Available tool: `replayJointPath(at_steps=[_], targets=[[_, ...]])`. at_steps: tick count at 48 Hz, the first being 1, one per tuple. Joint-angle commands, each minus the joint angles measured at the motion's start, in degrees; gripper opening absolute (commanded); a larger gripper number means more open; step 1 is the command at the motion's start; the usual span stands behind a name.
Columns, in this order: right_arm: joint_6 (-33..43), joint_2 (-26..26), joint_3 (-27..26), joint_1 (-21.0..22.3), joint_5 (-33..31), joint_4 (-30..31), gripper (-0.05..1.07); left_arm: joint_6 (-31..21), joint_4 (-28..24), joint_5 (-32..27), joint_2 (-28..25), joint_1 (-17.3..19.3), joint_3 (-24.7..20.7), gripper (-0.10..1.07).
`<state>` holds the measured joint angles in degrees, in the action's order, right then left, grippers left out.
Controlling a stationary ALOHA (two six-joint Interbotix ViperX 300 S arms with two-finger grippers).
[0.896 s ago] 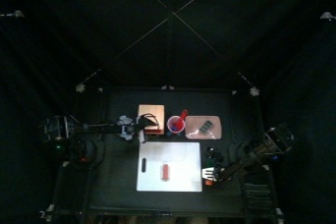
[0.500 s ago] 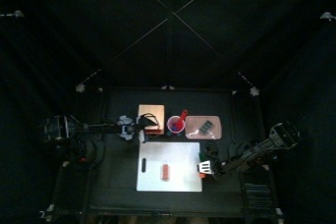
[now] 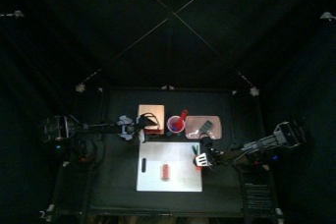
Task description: Stand up carrot
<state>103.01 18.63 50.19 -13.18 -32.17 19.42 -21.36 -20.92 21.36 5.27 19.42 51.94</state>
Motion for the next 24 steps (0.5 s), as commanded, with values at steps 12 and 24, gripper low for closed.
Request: replayJointPath(at_steps=[12, 24], targets=[[-21.4, 0.7, -4.9, 8.1, -0.6, -8.3, 0.59, 0.0, 1.0, -1.5, 1.1, 0.2, -0.7, 0.97], [-34.6, -0.9, -7.2, 12.2, -0.9, -12.0, 0.59, -0.1, 1.0, -1.6, 1.4, 0.4, -0.7, 0.97]])
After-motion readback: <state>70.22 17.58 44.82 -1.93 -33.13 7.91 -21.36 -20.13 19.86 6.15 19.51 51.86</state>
